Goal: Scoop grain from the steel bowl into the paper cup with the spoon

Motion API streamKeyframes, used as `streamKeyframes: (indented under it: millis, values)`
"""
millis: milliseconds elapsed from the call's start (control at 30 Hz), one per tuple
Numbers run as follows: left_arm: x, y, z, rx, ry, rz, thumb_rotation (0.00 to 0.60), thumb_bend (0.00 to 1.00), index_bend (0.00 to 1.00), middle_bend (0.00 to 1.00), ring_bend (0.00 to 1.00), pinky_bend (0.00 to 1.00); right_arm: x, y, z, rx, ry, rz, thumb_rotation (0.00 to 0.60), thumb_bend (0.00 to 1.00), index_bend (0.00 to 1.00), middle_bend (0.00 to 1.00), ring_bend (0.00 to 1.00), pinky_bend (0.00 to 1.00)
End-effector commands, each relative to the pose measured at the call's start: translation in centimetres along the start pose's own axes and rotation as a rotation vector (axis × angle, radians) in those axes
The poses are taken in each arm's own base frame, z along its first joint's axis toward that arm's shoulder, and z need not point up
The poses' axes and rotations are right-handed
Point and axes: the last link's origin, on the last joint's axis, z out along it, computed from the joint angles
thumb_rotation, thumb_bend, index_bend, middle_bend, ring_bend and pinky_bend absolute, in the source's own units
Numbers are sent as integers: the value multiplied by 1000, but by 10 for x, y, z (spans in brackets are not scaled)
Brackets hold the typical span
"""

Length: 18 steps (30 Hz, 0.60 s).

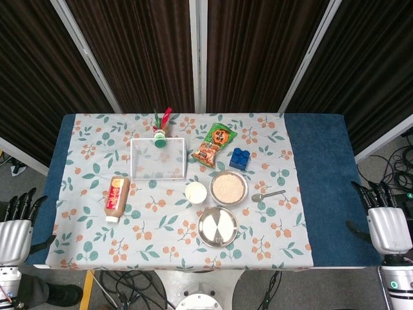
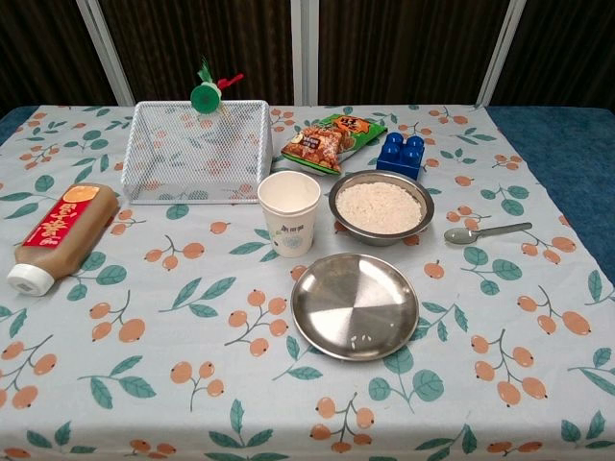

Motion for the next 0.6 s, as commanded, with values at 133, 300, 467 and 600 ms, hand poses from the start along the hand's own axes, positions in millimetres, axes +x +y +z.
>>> streamKeyframes:
  millis: [133,300,467,600]
  values:
    - [0,-1,0,4,4,1,600,62,206,79,35,20,0,-3,-1,10,-1,0,600,76,102,222,84,46]
    - [0,-1,0,2,5,0,600,61,205,79,35,20,-3,-11,11,60,-22,-7,600,77,122,233,84,46]
    - [-1,-2,0,10,0,-2,600,61,206,78,35,20,-15,-35,46,162,-65,-53,600,73,265,287,97,46]
    - [-3,-3,1,19,-9,-6,600,61,206,79,35,20,-36,-53,79,213,-122,-93,600,70,383,334,119,52]
